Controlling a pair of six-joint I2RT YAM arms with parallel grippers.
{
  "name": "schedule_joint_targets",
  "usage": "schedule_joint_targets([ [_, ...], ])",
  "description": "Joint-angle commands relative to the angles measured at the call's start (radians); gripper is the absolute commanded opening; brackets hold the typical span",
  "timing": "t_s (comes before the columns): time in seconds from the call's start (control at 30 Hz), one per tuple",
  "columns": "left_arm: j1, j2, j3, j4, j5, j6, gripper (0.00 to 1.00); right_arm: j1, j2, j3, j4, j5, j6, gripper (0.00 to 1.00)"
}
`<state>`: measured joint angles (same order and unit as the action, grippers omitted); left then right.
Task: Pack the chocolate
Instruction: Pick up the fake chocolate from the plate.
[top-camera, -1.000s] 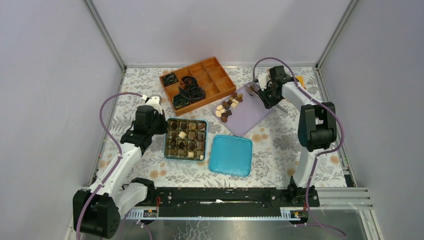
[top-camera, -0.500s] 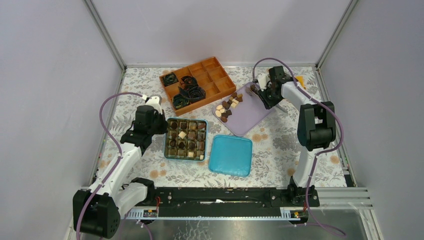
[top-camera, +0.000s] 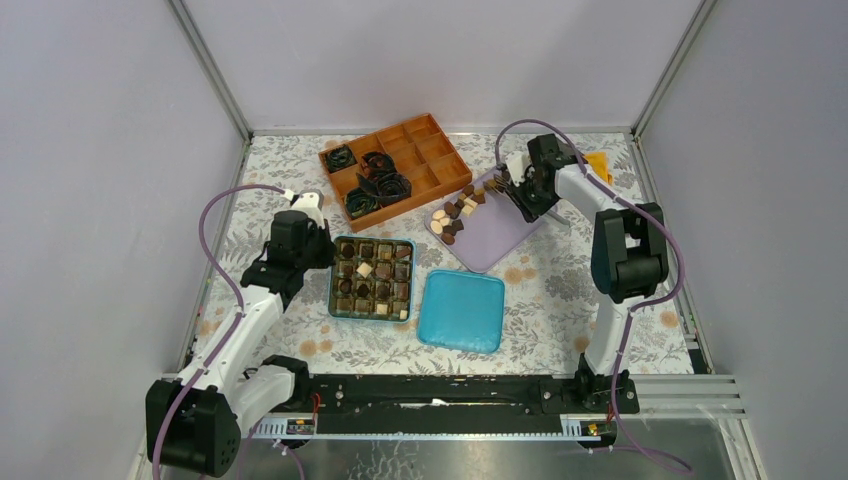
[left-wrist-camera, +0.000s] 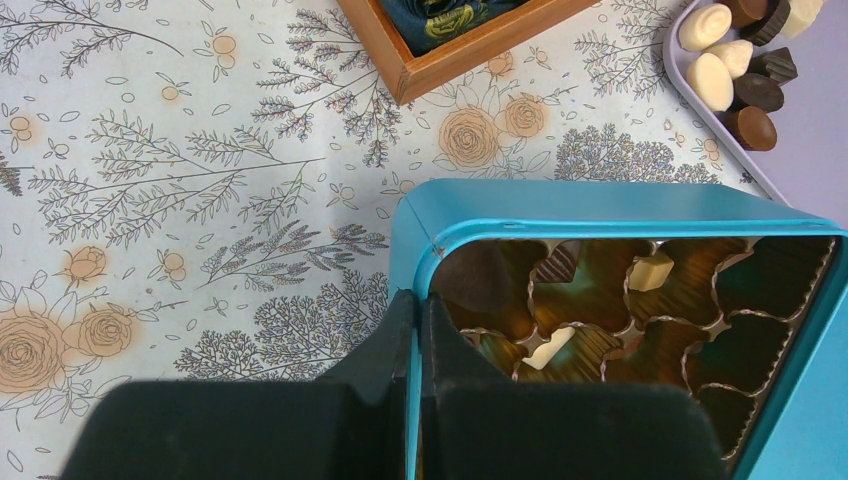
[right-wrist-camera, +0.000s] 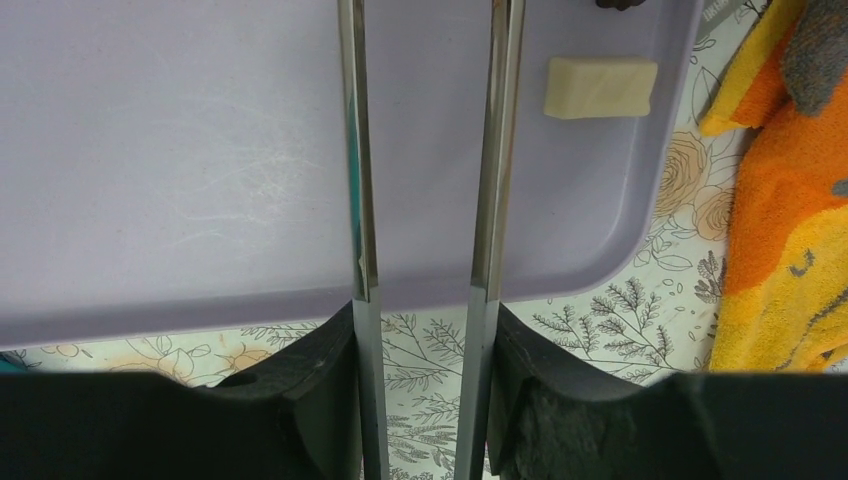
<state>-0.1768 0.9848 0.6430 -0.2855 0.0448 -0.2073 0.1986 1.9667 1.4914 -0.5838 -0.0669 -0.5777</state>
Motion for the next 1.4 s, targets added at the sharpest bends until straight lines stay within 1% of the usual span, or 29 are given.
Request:
schedule_joint_targets([
  [0.0, 0.003, -0.008, 0.051, 0.064, 0.024, -0.026, 0.00, 0.013, 0.000, 0.044, -0.004, 0.022, -0.016, 0.45],
  [0.23, 0.003, -0.007, 0.049, 0.063, 0.023, -0.026, 0.00, 0.013, -0.003, 0.051, -0.004, 0.001, -0.009, 0.40],
  [0.4, 0.003, -0.008, 0.049, 0.063, 0.024, -0.026, 0.00, 0.012, -0.065, 0.013, 0.005, -0.033, -0.001, 0.28],
  [0.47, 0.003, -0.008, 0.050, 0.063, 0.026, -0.027, 0.00, 0.009, -0.109, -0.019, 0.012, -0.051, 0.005, 0.25],
  [0.67, 0.003, -0.009, 0.051, 0.063, 0.031, -0.029, 0.00, -0.005, -0.220, -0.132, -0.004, -0.118, -0.002, 0.24],
  [0.87, 0.004, -0.011, 0.050, 0.063, 0.038, -0.030, 0.00, -0.005, -0.300, -0.274, 0.027, -0.117, -0.009, 0.24],
  [1.17, 0.003, -0.018, 0.047, 0.064, 0.038, -0.031, 0.00, -0.008, -0.402, -0.394, 0.056, -0.167, 0.006, 0.23],
  [1.37, 0.003, -0.021, 0.049, 0.064, 0.039, -0.029, 0.00, -0.010, -0.501, -0.458, 0.057, -0.252, -0.023, 0.17],
])
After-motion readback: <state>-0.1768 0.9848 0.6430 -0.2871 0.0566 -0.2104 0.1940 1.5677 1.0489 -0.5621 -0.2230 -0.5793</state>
